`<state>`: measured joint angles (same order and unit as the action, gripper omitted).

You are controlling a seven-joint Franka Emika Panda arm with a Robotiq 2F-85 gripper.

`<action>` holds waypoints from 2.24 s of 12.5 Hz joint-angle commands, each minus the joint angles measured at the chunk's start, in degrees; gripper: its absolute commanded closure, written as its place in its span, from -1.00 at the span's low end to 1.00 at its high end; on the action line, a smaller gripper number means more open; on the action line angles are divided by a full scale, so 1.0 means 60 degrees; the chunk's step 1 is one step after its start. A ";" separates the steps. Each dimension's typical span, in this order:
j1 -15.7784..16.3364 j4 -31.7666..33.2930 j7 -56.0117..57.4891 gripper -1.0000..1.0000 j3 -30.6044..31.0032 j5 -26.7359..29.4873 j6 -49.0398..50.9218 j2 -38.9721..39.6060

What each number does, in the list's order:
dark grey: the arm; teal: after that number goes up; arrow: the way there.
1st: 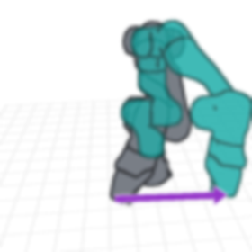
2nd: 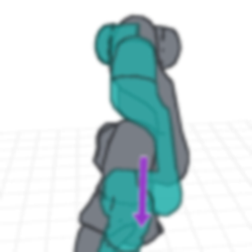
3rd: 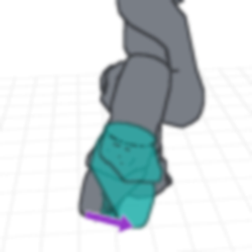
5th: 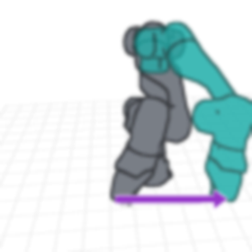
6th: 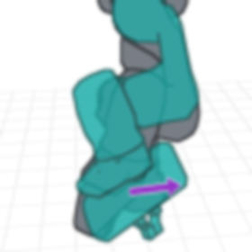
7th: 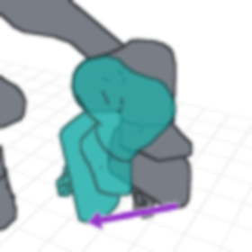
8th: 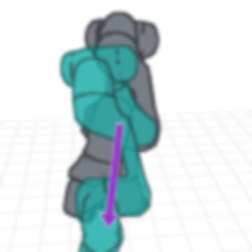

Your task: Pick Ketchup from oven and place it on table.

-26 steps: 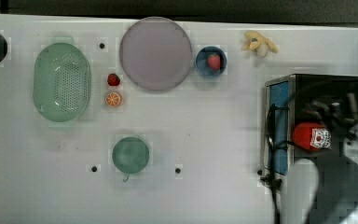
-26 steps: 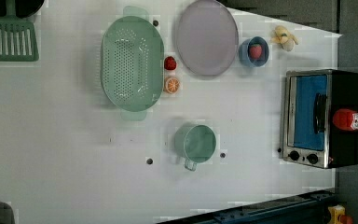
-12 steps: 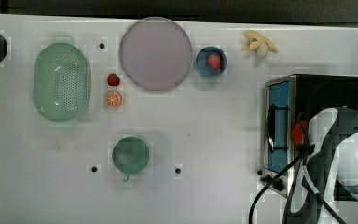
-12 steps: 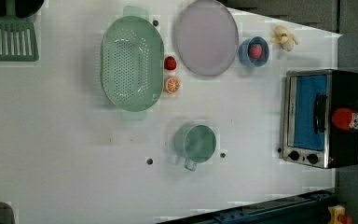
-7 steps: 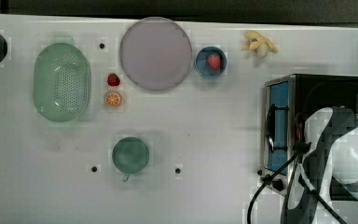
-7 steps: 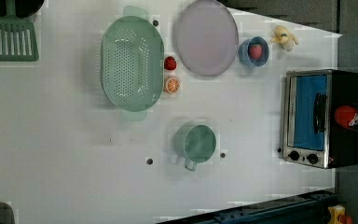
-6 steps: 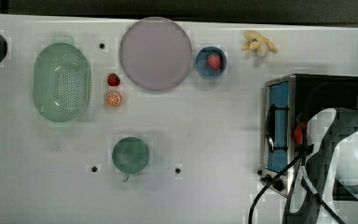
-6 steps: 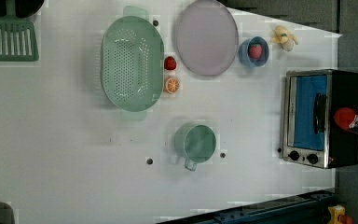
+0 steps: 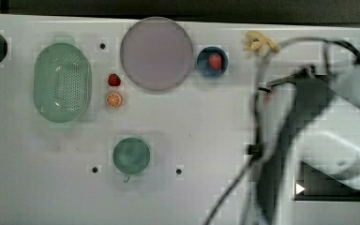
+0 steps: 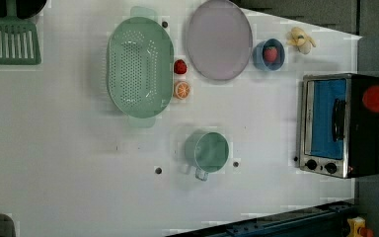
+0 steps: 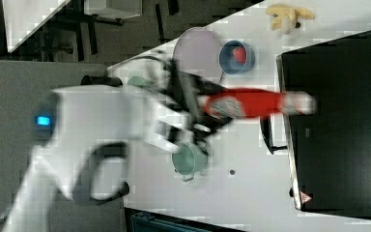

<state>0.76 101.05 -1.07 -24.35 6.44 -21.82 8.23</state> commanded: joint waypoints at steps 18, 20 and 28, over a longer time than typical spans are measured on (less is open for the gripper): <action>0.1371 0.4888 -0.0246 -0.42 0.2042 -0.0402 -0.5245 0.1685; 0.1371 0.4898 -0.0274 -0.93 0.2033 -0.0392 -0.5663 0.1874; 0.1390 0.2852 -0.1234 -1.00 0.1995 -0.0392 -0.2054 -0.1376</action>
<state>9.54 124.10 -4.85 -10.41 5.24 -36.23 4.18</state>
